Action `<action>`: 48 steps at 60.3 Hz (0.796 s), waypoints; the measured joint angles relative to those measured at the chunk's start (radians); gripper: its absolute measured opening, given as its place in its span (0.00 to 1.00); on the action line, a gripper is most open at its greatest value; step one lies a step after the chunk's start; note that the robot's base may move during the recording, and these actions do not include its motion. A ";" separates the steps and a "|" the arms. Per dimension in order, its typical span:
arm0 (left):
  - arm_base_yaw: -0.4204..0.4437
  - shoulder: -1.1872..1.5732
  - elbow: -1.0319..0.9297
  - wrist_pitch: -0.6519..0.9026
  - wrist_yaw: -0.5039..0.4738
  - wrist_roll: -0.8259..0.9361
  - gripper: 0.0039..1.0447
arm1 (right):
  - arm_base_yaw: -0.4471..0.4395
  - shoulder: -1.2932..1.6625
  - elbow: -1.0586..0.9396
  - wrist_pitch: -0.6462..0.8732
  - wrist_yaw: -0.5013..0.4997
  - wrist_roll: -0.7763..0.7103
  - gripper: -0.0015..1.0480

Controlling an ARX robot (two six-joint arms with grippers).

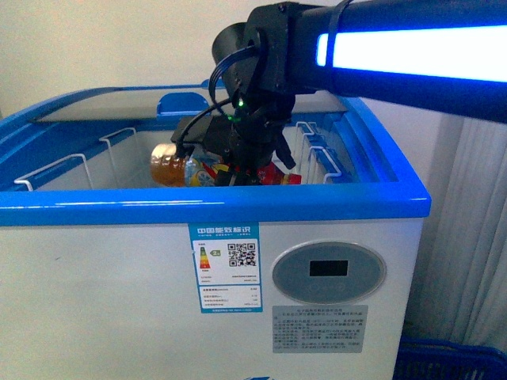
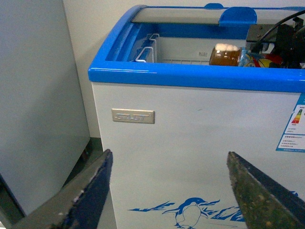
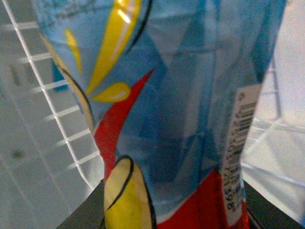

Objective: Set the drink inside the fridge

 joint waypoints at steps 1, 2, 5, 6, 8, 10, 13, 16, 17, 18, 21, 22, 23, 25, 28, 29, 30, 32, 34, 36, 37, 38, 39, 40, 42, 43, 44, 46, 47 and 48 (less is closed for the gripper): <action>0.000 0.000 0.000 0.000 0.000 0.000 0.75 | 0.000 0.000 0.000 0.000 0.000 0.000 0.40; 0.000 0.000 0.000 0.000 0.002 0.000 0.78 | 0.005 0.005 0.000 0.009 0.019 0.000 0.40; 0.000 0.000 0.000 0.000 0.000 0.000 0.83 | 0.006 0.008 0.000 0.015 0.027 0.007 0.40; 0.000 0.000 0.000 0.000 0.000 0.000 0.86 | 0.008 0.011 0.000 0.024 0.027 0.013 0.40; 0.000 0.000 0.000 0.000 0.000 0.000 0.90 | 0.010 0.013 0.000 0.037 0.025 0.019 0.40; 0.000 0.000 0.000 0.000 0.000 0.000 0.93 | 0.010 0.015 0.001 0.043 0.026 0.020 0.40; 0.000 0.000 0.000 0.000 0.000 0.000 0.94 | 0.014 0.019 0.002 0.057 0.037 0.022 0.40; 0.000 0.000 0.000 0.000 0.000 0.000 0.92 | 0.016 0.021 0.002 0.062 0.041 0.023 0.40; 0.000 0.000 0.000 0.000 0.000 0.000 0.92 | 0.017 0.024 0.002 0.066 0.043 0.023 0.40; 0.000 0.000 0.000 0.000 0.000 0.000 0.92 | 0.017 0.025 0.002 0.067 0.043 0.023 0.40; 0.000 0.000 0.000 0.000 0.000 0.000 0.92 | 0.018 0.025 0.002 0.070 0.042 0.023 0.40; 0.000 0.000 0.000 0.000 0.000 0.000 0.92 | 0.018 0.025 0.002 0.072 0.042 0.023 0.40; 0.000 0.000 0.000 0.000 0.000 0.000 0.92 | 0.019 0.025 0.002 0.073 0.041 0.023 0.40; 0.000 0.000 0.000 0.000 0.000 0.000 0.92 | 0.019 0.025 0.002 0.074 0.039 0.023 0.41; 0.000 0.000 0.000 0.000 0.000 0.000 0.92 | 0.019 0.025 0.002 0.077 0.031 0.023 0.49; 0.000 0.000 0.000 0.000 0.000 0.000 0.92 | 0.019 0.025 0.002 0.079 0.023 0.023 0.54; 0.000 0.000 0.000 0.000 0.000 0.000 0.92 | 0.019 0.025 0.002 0.079 0.023 0.023 0.54; 0.000 0.000 0.000 0.000 0.000 0.000 0.92 | 0.019 0.025 0.002 0.081 0.015 0.024 0.63; 0.000 0.000 0.000 0.000 0.000 0.000 0.92 | 0.019 0.025 0.003 0.081 -0.004 0.028 0.71; 0.000 0.000 0.000 0.000 0.000 0.000 0.92 | 0.019 0.025 0.004 0.081 -0.012 0.040 0.75; 0.000 0.000 0.000 0.000 0.000 0.000 0.92 | 0.019 0.024 0.005 0.080 -0.019 0.045 0.79; 0.000 0.000 0.000 0.000 0.000 0.000 0.92 | 0.019 0.024 0.005 0.080 -0.019 0.045 0.79; 0.000 0.000 0.000 0.000 0.000 0.000 0.92 | 0.019 0.024 0.005 0.077 -0.028 0.053 0.82; 0.000 0.000 0.000 0.000 0.000 0.000 0.92 | 0.021 0.024 0.005 0.074 -0.036 0.053 0.86; 0.000 0.000 0.000 0.000 0.000 0.000 0.92 | 0.021 0.023 0.005 0.066 -0.051 0.069 0.94; 0.000 0.000 0.000 0.000 0.000 0.000 0.92 | 0.021 0.019 0.005 0.061 -0.063 0.073 0.97; 0.000 0.000 0.000 0.000 0.000 0.000 0.92 | 0.021 0.019 0.005 0.061 -0.063 0.073 0.97; 0.000 0.000 0.000 0.000 0.000 0.000 0.92 | 0.020 0.010 0.005 0.051 -0.081 0.097 0.99; 0.000 0.000 0.000 0.000 0.000 0.000 0.92 | 0.018 0.005 0.005 0.046 -0.081 0.097 0.96; 0.000 0.000 0.000 0.000 0.000 0.000 0.92 | 0.018 0.005 0.005 0.046 -0.081 0.097 0.96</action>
